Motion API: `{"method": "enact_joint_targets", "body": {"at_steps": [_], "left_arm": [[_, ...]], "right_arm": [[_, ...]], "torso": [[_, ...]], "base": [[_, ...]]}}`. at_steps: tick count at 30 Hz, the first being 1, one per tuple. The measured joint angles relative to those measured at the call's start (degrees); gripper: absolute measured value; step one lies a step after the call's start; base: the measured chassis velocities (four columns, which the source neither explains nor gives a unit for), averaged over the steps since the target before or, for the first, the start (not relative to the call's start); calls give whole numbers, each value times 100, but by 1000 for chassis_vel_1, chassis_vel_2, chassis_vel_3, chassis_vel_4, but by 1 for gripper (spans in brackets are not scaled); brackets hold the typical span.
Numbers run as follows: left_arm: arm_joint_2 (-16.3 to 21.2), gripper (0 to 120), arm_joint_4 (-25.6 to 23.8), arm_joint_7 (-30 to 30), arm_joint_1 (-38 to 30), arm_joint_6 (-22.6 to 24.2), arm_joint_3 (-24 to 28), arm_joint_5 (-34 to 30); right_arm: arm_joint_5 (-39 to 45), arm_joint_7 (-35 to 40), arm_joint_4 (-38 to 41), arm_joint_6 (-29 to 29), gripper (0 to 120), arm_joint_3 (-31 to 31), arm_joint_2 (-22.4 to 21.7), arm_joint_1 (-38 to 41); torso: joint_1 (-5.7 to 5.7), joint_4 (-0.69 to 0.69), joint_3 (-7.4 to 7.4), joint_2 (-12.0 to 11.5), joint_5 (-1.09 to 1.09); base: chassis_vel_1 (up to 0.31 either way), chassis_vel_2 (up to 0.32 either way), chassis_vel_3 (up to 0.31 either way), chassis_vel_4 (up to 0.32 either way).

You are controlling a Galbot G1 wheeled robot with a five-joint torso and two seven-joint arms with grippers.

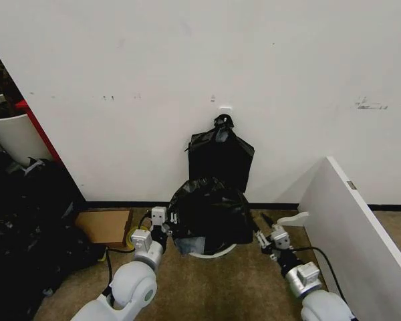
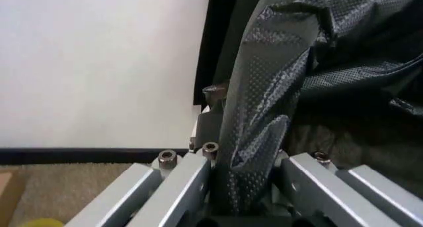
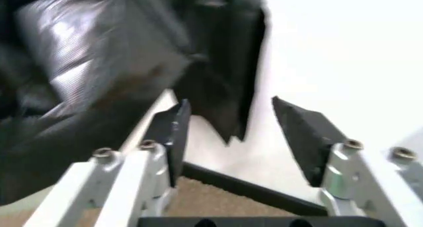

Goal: Place the garbage bag over the trash bin.

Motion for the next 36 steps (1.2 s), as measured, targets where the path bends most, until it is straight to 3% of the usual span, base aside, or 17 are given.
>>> {"method": "enact_joint_targets", "body": {"at_steps": [3, 7, 9, 11, 15, 19, 24, 36], "left_arm": [[-90, 0, 51, -45, -1, 0, -12, -56], [-239, 0, 126, -106, 8, -20, -23, -160], [-348, 0, 218, -137, 13, -97, -20, -171], [-372, 0, 244, -146, 14, -120, -16, -154], [-560, 0, 442, -184, 47, -302, 36, 222], [-647, 0, 556, -194, 66, -428, 94, 519], [-692, 0, 569, -218, 106, -474, 136, 595], [-797, 0, 621, -233, 196, -644, 267, 913]], "right_arm": [[462, 166, 243, -183, 63, 180, 9, -236], [1702, 414, 908, -813, 77, 346, 3, -840], [2875, 749, 1642, -1581, 89, 373, 18, -1163], [3160, 854, 1797, -1766, 90, 371, 30, -1200], [4924, 1841, 2522, -3132, 100, 171, 259, -1097], [5667, 2322, 2680, -3645, 100, -94, 447, -879], [5950, 2380, 2630, -3736, 100, -446, 592, -653], [5302, 2404, 2257, -3611, 100, -1169, 1091, -306]], "torso": [[0, 0, 0, 0, 0], [0, -2, 0, 0, 0], [0, -2, 0, 0, -2], [0, -1, 0, 0, -2], [0, 0, 0, 0, 0], [0, 0, 0, 0, -1], [0, 0, 0, 0, -1], [0, -1, 0, 0, -1]], "base": [[0, 0, 0, 0], [0, 0, 0, 0], [0, 0, 0, 0], [0, 0, 0, 0], [0, 0, 0, 0], [0, 0, 0, 0], [0, 0, 0, 0], [0, 0, 0, 0]]}}
